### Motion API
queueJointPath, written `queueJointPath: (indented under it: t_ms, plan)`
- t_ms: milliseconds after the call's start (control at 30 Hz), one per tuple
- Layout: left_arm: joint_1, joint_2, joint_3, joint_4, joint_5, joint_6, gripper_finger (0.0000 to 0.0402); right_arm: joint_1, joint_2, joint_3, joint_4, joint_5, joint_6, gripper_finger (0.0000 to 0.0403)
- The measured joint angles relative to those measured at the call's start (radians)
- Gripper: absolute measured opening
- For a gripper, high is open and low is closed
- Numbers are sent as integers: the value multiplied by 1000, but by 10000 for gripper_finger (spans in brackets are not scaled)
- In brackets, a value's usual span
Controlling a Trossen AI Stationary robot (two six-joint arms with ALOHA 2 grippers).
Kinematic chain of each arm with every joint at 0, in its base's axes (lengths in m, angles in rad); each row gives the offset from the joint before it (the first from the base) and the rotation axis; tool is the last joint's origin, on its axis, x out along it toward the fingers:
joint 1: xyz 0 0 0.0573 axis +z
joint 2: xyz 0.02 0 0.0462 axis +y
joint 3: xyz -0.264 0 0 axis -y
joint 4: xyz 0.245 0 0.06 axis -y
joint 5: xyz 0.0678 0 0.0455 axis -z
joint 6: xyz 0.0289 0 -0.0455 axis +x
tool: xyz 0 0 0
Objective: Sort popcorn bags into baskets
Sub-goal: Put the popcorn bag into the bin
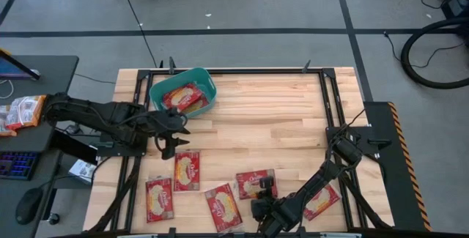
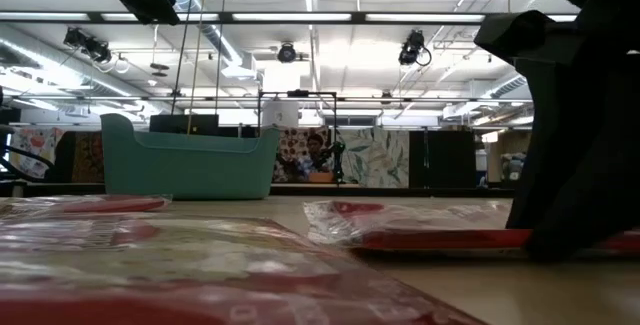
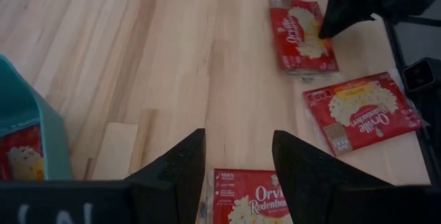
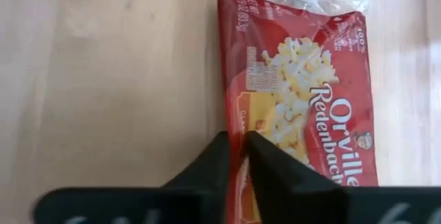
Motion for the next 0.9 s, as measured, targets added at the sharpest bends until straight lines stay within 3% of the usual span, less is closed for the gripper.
queueJointPath:
  t_ms: [100, 400, 633, 900]
  plan:
    - [-5, 0, 0, 0, 0, 0, 172, 0, 0, 0, 3, 4, -25, 9]
    - [-6, 8, 0, 2, 0, 10, 172, -1, 3, 71, -104, 60, -42, 4]
    - [-89, 108, 1, 96, -3, 151, 175, -43, 3, 159, -196, 47, -34, 2]
    - [-173, 281, 1, 171, -147, 227, 242, -81, 3, 242, -236, 47, -31, 2]
